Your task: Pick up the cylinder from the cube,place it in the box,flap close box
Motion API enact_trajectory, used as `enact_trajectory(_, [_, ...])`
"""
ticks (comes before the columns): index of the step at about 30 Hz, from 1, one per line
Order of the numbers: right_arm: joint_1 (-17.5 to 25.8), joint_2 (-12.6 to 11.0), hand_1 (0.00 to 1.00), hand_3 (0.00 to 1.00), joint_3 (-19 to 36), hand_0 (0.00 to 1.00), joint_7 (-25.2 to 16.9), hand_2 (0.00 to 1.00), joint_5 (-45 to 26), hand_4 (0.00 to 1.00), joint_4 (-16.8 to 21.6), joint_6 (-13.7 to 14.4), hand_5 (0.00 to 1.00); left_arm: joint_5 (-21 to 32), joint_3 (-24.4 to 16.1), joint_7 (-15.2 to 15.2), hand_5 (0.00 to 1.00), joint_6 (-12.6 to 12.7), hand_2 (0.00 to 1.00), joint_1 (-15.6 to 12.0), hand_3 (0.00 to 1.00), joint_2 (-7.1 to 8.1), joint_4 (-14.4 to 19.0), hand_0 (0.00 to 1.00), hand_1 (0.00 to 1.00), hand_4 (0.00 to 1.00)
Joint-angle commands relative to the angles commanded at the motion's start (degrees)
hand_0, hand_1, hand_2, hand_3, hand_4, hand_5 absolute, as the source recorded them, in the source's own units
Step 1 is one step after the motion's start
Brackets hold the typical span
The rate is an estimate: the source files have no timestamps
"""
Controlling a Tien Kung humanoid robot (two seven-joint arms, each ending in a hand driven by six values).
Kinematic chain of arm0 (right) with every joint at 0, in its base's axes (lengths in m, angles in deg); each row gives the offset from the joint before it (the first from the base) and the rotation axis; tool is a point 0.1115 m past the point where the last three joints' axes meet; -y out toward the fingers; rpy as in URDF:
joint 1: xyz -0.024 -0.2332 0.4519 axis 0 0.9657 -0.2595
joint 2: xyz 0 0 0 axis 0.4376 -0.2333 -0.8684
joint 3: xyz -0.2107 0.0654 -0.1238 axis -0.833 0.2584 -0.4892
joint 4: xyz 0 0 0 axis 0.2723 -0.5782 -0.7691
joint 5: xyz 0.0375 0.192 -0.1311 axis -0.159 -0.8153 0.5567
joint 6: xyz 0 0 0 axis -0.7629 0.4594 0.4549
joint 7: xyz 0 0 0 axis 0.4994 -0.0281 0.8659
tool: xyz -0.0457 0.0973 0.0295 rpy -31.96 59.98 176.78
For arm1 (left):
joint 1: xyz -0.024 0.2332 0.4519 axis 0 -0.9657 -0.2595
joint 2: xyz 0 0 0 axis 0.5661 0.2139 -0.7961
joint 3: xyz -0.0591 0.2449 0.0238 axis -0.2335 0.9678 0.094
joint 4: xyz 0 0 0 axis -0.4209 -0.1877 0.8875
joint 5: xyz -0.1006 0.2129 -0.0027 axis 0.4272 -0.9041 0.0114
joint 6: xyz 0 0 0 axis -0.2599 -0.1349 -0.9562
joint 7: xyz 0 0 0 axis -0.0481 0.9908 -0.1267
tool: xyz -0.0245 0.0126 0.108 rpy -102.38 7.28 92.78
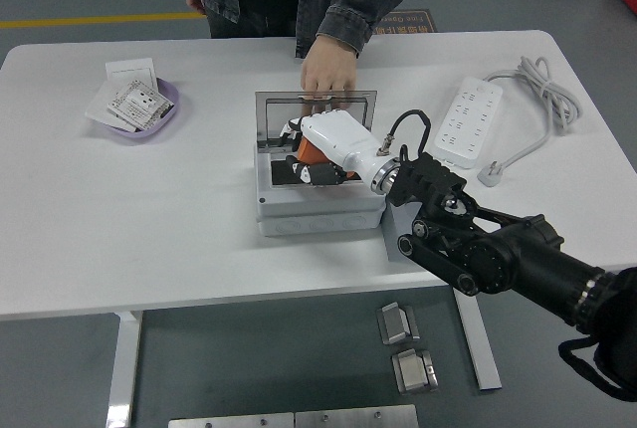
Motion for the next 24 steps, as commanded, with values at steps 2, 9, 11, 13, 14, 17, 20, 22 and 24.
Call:
enact_trajectory(2, [0.08,-0.04,0.357,0.65,0.03,0.255,-0.06,0.563,0.03,0.748,-0.1,-0.03,0.341,-0.09,-0.02,-0.01,0.306,-0.01,0.726,0.05,0.761,-0.02,0.0,0.705,0.759,0.726])
enact_trajectory(9, [0.53,-0.12,0.585,0.713,0.23,0.6,-0.41,0.641,-0.2,0.934,-0.59,0.04,0.457,-0.27,0.07,-0.1,0.307,-0.1,0.724,0.2,0.761,-0.07,0.0,0.704,0.76,0.727])
enact_trajectory(11, [0.65,-0.16,0.585,0.713,0.24,0.6,-0.44,0.641,-0.17,0.934,-0.68,0.0,0.457,-0.33,0.08,-0.1,0.307,-0.13,0.724,0.24,0.761,-0.09,0.0,0.704,0.76,0.727])
enact_trajectory(13, [0.71,-0.2,0.585,0.713,0.37,0.6,-0.45,0.641,-0.05,0.934,-0.7,-0.08,0.457,-0.41,0.09,-0.08,0.307,-0.19,0.724,0.29,0.761,-0.1,0.0,0.704,0.76,0.727])
enact_trajectory(14, [0.72,-0.22,0.585,0.713,0.48,0.6,-0.46,0.641,-0.01,0.934,-0.72,-0.13,0.457,-0.44,0.12,-0.08,0.307,-0.23,0.724,0.32,0.761,-0.1,0.0,0.704,0.76,0.727])
enact_trajectory(17, [0.75,-0.31,0.619,0.721,0.83,0.665,-0.45,0.653,0.09,0.932,-0.65,-0.19,0.456,-0.39,0.23,-0.13,0.306,-0.31,0.724,0.37,0.759,-0.11,0.0,0.704,0.759,0.726])
enact_trajectory(20, [1.11,-0.69,0.619,0.721,1.76,0.665,-0.27,0.653,0.2,0.932,0.06,-0.23,0.456,-0.3,0.33,-0.23,0.306,-0.34,0.724,0.38,0.759,-0.14,0.0,0.704,0.759,0.726])
enact_trajectory(22, [1.96,-1.34,0.623,0.724,3.04,0.686,-0.01,0.65,-0.28,0.94,1.52,-0.3,0.462,-0.19,0.43,-0.29,0.306,-0.31,0.718,0.28,0.756,-0.21,0.0,0.704,0.759,0.725])
enact_trajectory(24, [3.14,-2.17,0.623,0.724,4.33,0.686,0.07,0.65,-1.68,0.94,3.34,-0.27,0.462,-0.16,0.4,-0.32,0.306,-0.25,0.718,0.13,0.756,-0.31,0.0,0.704,0.759,0.725])
